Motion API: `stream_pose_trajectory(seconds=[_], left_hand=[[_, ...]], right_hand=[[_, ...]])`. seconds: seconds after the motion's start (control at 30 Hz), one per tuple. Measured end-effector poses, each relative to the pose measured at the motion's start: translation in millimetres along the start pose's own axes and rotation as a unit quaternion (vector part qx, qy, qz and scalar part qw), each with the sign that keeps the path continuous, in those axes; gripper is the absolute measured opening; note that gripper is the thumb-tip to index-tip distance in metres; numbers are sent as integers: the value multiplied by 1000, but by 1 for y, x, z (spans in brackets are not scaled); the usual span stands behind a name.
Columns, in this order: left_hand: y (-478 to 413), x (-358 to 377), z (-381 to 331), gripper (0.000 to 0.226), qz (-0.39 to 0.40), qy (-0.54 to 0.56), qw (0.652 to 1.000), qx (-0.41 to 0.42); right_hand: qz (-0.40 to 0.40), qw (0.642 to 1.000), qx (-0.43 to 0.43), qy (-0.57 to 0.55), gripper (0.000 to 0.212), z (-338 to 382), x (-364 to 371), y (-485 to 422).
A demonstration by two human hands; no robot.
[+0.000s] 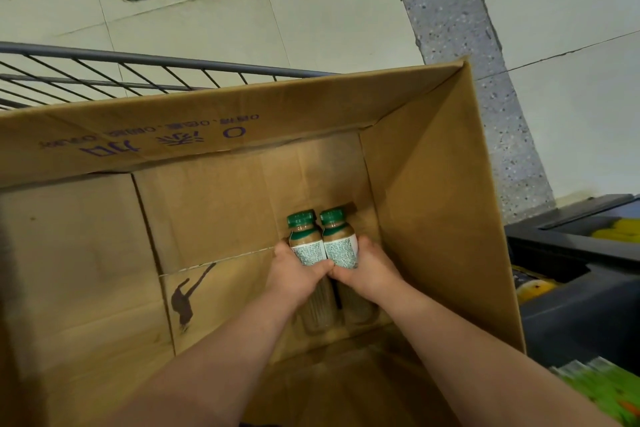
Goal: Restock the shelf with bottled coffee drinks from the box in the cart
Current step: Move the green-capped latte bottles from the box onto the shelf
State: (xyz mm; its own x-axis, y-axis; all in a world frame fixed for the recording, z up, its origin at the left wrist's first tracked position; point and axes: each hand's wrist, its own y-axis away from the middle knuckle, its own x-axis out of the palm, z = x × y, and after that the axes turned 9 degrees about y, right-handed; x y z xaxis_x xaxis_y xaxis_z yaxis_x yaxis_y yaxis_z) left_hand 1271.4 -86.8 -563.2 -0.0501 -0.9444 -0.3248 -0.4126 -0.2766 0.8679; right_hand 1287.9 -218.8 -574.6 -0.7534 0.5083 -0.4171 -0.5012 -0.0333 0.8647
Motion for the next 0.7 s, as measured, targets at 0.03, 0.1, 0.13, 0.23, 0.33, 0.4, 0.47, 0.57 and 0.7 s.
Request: stream_pose_trajectory(seconds=[0.03,0.1,0.13,0.23,0.33,0.4,0.47,0.57,0.7], left_hand=[[2,-2,0,66,3,3,1000,2],[8,-9,0,60,6,6,1000,11],[13,-13,-1,56,7,7,1000,17],[29,-26,-5,51,10,3,999,42],[51,-40,-18,49,14,-5,997,75],[66,-49,-28,49,19,-5,995,100],[82,-58,-37,48,24,-4,992,125],[104,-71,-45,49,21,2,987,156],[133,-89,-49,51,38,28,979,197]], right_hand=[[-1,1000,2,-5,75,0,1,2],[-9,1000,7,-18,70,2,1,9],[-11,1000,12,-26,67,3,0,14],[-16,999,8,-39,60,7,-4,30],[-38,998,-7,-54,61,18,-16,51],[-57,996,-20,-64,62,25,-24,65],[-76,994,-38,-74,62,33,-33,82],[-102,989,-51,-93,58,43,-42,111],[-149,979,-65,-125,55,56,-47,155]])
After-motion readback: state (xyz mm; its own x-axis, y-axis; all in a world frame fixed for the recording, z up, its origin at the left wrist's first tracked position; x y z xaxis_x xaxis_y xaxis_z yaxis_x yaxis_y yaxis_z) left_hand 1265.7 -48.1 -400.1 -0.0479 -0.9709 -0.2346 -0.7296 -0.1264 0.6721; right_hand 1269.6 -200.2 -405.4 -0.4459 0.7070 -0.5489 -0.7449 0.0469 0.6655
